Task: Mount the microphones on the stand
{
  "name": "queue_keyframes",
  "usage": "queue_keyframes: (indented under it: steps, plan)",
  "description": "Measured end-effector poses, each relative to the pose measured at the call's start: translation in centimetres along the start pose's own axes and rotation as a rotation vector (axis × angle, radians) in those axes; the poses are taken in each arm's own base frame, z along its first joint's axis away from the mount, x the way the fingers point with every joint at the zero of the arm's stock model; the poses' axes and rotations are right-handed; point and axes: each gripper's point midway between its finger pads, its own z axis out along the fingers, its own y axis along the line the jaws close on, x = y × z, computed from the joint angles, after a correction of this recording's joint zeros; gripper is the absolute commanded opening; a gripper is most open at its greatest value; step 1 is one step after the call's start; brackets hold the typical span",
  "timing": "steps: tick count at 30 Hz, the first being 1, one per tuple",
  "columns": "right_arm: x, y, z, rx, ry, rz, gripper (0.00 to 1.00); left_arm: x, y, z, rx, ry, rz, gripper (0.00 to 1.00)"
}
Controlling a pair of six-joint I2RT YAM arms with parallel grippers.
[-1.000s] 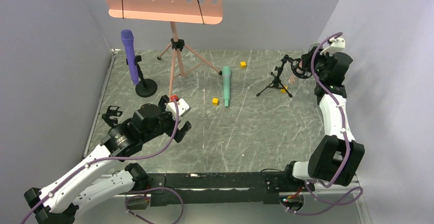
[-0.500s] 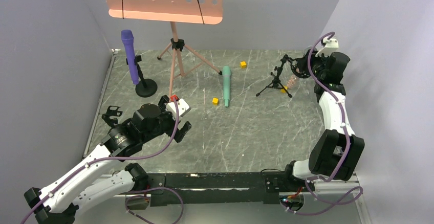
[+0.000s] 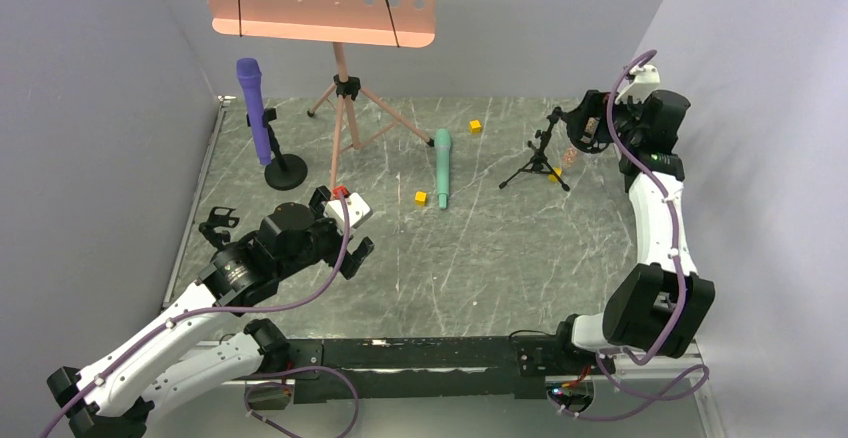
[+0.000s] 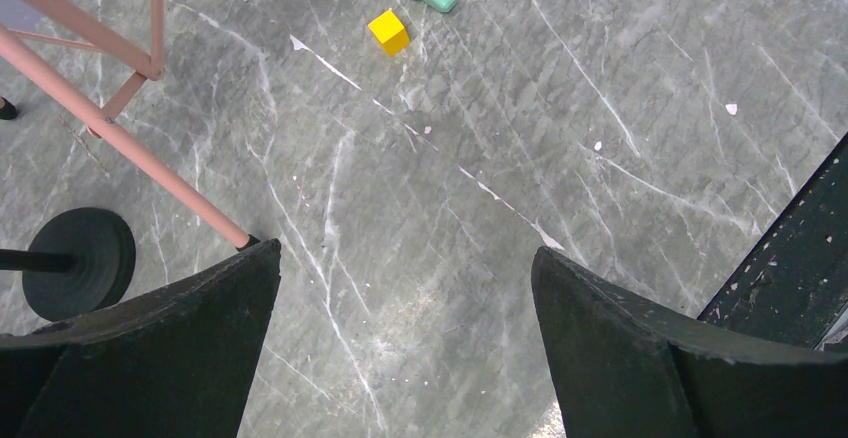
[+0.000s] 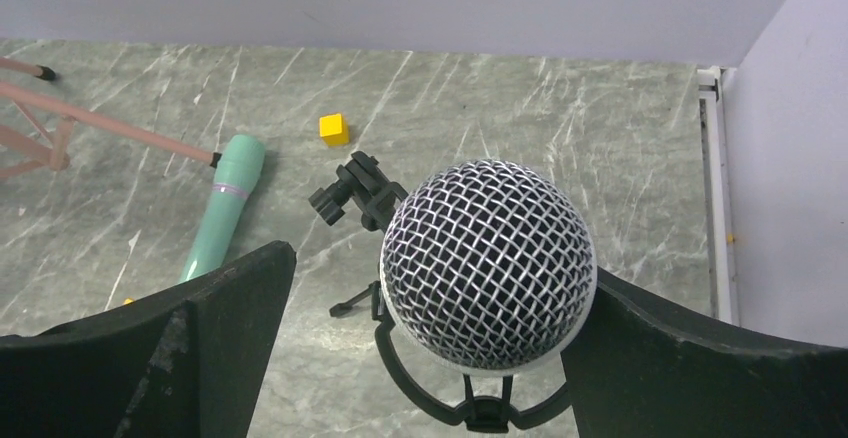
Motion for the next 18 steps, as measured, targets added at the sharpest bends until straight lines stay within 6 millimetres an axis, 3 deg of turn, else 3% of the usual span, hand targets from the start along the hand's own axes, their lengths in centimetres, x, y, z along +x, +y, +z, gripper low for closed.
queue_keyframes:
  steps: [6,18]
  plan:
    - [-1.7,0.4,-1.1,0.005,-0.026,-0.013,1.0,0.0,0.0,0.0,-0.001,-0.002,0.0,0.99]
    - [-7.7,1.0,-5.2,0.03,-0.157,-0.094,1.0,-0.5,0.3,-0.6,-0.013,-0.028,-0.002,0.99]
